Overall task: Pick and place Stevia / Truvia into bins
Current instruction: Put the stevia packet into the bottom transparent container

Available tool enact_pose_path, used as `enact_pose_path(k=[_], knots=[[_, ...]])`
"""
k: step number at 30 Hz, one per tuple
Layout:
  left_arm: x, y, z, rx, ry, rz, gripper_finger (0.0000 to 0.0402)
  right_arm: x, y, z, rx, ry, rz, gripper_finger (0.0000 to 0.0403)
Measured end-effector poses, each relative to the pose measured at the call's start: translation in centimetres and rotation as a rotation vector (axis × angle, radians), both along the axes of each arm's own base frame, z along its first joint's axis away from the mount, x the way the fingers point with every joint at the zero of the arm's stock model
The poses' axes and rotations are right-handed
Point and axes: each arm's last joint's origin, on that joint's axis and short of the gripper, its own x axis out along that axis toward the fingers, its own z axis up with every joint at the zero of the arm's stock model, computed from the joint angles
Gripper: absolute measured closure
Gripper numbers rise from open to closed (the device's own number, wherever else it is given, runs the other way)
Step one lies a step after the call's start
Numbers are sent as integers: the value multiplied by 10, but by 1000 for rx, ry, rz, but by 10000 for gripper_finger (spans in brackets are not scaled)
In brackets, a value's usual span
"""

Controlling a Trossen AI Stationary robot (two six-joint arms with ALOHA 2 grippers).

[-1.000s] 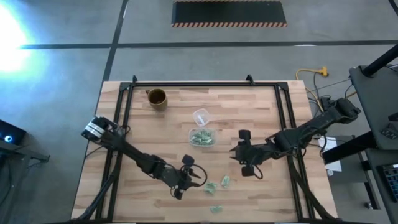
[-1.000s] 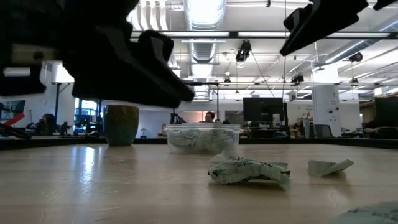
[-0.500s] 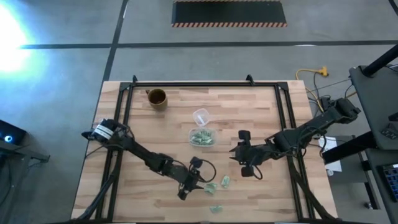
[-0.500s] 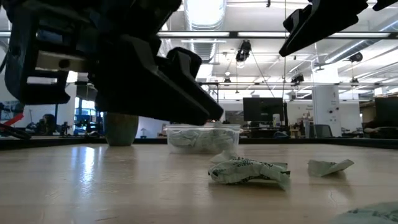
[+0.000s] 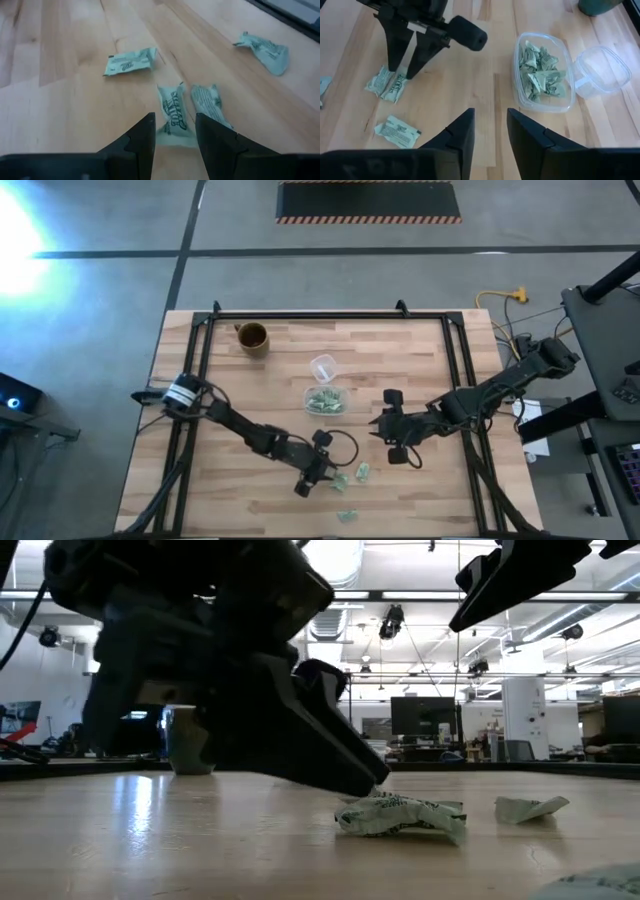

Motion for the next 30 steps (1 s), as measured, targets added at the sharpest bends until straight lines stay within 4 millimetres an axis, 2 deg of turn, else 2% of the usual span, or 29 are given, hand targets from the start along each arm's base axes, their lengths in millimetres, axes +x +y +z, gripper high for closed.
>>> enact_pose_path(k=[12,25,30], knots=[[2,15,-8,-47,65,71,278,0,0,0,0,1,0,312],[0,15,-9,-40,87,69,280,0,0,-1,-1,2,0,316],[0,15,-9,-40,91,66,314,0,0,-1,-1,2,0,323]])
